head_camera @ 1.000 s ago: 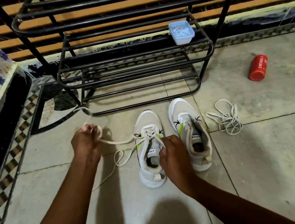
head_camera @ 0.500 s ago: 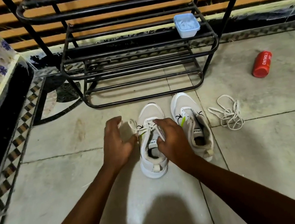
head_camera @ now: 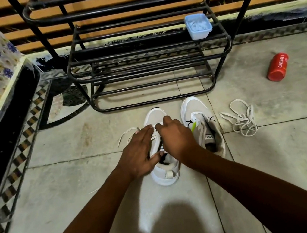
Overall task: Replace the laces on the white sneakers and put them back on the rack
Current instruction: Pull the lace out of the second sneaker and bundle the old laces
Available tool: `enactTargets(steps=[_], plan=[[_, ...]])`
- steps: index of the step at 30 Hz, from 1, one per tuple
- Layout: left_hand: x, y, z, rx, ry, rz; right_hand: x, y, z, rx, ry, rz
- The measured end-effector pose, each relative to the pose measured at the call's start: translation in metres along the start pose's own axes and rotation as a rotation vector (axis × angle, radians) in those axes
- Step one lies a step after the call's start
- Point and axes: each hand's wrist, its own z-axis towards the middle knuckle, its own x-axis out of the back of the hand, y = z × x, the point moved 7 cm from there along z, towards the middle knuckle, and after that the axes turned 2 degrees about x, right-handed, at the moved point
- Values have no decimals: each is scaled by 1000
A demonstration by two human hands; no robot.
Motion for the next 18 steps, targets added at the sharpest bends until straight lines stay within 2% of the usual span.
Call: enactTargets(steps=[3, 5, 6, 7, 9, 10, 11, 13, 16, 18], plan=[[-3, 2, -3, 1, 20, 17, 2, 2, 7, 29, -6, 11], [-2, 3, -6, 18, 30, 14, 3, 14, 7, -16, 56, 169], [0, 4, -6, 18, 36, 14, 5, 29, 5, -126, 153, 345], [1, 5, -6, 4, 43, 18, 4, 50, 4, -332, 240, 590], [1, 7, -6, -31, 57, 19, -21, 76, -4, -808, 240, 1146], [1, 7, -6, -38, 62, 18, -31, 76, -5, -913, 224, 1315], [1, 7, -6, -39, 62, 20, -32, 76, -1, -896, 221, 1315], [1, 5, -6, -30, 60, 36, -16, 70, 11, -655, 198, 1158], [1, 5, -6, -9, 63, 49, 12, 52, 22, -194, -29, 963], [1, 5, -7, 3, 62, 48, 21, 48, 23, -44, -134, 724]])
